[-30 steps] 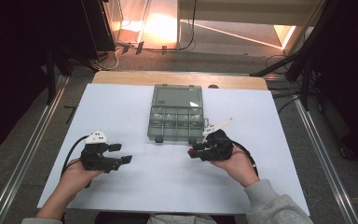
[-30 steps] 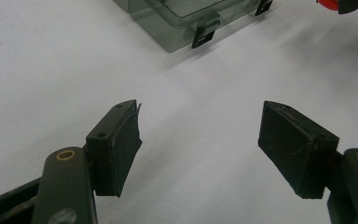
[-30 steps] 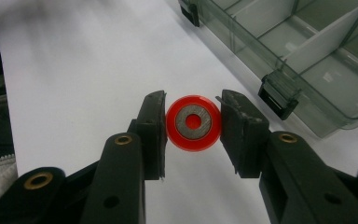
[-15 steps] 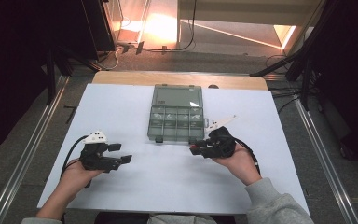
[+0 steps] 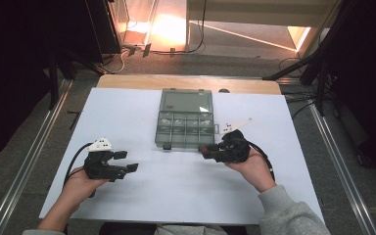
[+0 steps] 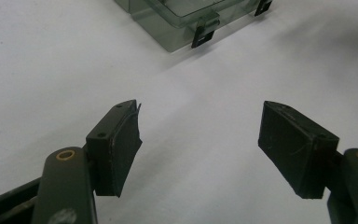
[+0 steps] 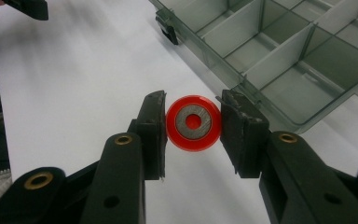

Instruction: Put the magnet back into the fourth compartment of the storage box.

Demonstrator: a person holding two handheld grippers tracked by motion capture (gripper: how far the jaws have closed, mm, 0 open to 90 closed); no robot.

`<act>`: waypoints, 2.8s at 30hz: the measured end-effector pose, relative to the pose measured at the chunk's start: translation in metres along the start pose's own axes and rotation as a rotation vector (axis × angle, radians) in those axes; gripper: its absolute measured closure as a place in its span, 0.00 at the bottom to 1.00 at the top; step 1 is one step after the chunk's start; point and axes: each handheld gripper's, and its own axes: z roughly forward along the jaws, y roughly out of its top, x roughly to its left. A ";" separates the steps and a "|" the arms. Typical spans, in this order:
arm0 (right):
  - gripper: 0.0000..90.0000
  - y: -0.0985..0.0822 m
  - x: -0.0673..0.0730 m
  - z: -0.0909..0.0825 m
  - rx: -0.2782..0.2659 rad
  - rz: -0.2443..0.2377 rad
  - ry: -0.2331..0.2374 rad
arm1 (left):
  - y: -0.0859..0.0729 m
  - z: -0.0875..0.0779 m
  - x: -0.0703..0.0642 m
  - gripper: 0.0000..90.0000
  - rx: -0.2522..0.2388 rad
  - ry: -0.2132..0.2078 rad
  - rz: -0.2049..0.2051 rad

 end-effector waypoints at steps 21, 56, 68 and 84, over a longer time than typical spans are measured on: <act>0.70 0.013 -0.012 -0.003 -0.037 0.017 -0.026 | -0.006 -0.007 0.001 0.32 -0.013 0.021 -0.020; 0.70 0.029 -0.033 0.007 -0.044 0.062 -0.089 | -0.012 -0.011 0.002 0.32 -0.009 0.027 -0.028; 0.70 0.035 -0.040 0.009 -0.055 0.084 -0.108 | -0.012 -0.010 0.002 0.32 -0.003 0.028 -0.026; 0.70 0.044 -0.052 0.015 -0.067 0.105 -0.133 | -0.013 -0.010 0.003 0.32 -0.003 0.026 -0.030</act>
